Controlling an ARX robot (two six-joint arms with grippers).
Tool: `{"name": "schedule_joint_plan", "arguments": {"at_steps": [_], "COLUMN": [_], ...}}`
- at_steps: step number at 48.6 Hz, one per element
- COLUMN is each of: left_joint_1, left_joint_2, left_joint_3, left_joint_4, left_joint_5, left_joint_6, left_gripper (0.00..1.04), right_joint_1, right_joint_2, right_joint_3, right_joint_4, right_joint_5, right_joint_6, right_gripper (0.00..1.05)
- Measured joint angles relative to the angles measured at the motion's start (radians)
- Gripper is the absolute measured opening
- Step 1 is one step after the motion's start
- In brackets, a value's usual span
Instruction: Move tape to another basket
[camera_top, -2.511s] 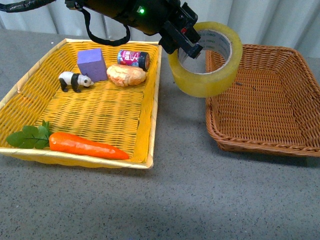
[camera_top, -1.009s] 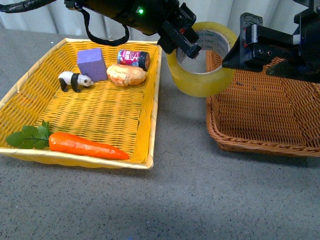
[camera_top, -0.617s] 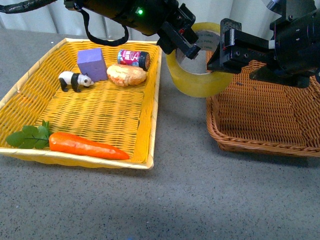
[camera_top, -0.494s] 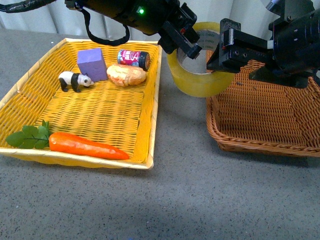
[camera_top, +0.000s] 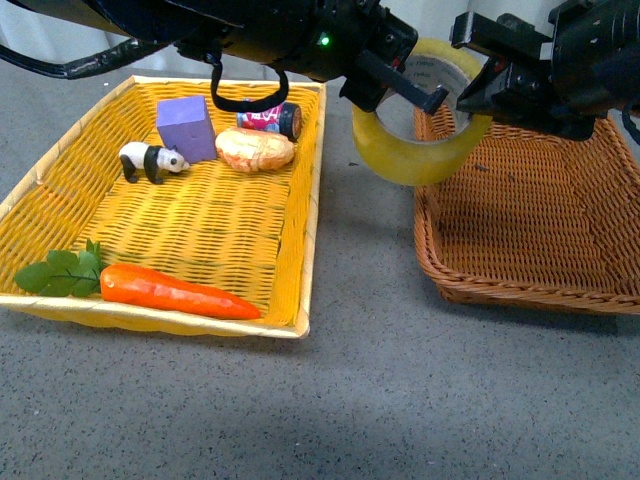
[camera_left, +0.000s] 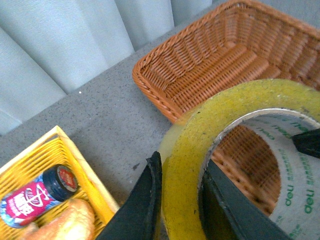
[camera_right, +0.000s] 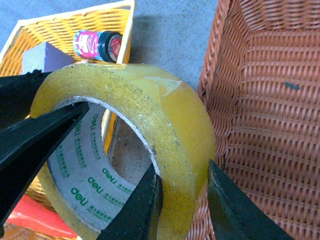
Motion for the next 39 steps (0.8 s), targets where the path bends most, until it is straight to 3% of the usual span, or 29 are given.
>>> {"name": "schedule_joint_plan", "arguments": {"at_steps": [8,9,15,21,26,28,34,36,39], "left_joint_1": [0.0,0.12,0.172,0.232,0.224,0.224,0.242,0.257,0.269], "left_joint_2": [-0.058,-0.262,-0.266,-0.255,-0.255,-0.256,-0.352,-0.393,-0.437], "left_joint_3": [-0.053,-0.225,-0.333,-0.391,-0.395,-0.425,-0.612,-0.67,-0.727], "left_joint_4": [0.114,0.299,0.38,0.381,0.398,0.48,0.633,0.649,0.661], "left_joint_5": [0.025,-0.072,-0.235,-0.348,-0.371,-0.319,-0.261,-0.257,-0.252], "left_joint_6": [-0.276,-0.654,-0.649,-0.645,-0.632,-0.567,-0.413,-0.394,-0.383], "left_gripper": [0.45,0.98,0.98,0.98,0.98,0.91,0.64,0.55,0.46], "right_joint_1": [-0.022,-0.174,-0.195,-0.239,-0.238,-0.235,-0.222,-0.219,-0.218], "right_joint_2": [0.011,0.154,0.193,0.195,0.145,0.132,0.148,0.123,0.069], "right_joint_3": [0.019,0.081,0.09,0.052,-0.01,-0.021,-0.323,-0.408,-0.47], "right_joint_4": [0.006,-0.096,-0.087,-0.031,0.066,0.098,0.9,1.079,1.189], "right_joint_5": [0.007,0.196,0.246,0.266,0.269,0.258,0.24,0.24,0.24], "right_joint_6": [0.019,-0.141,-0.18,-0.196,-0.224,-0.233,-0.275,-0.282,-0.287], "right_gripper": [0.15,0.14,0.31,0.56,0.77,0.85,0.6,0.51,0.42]}}
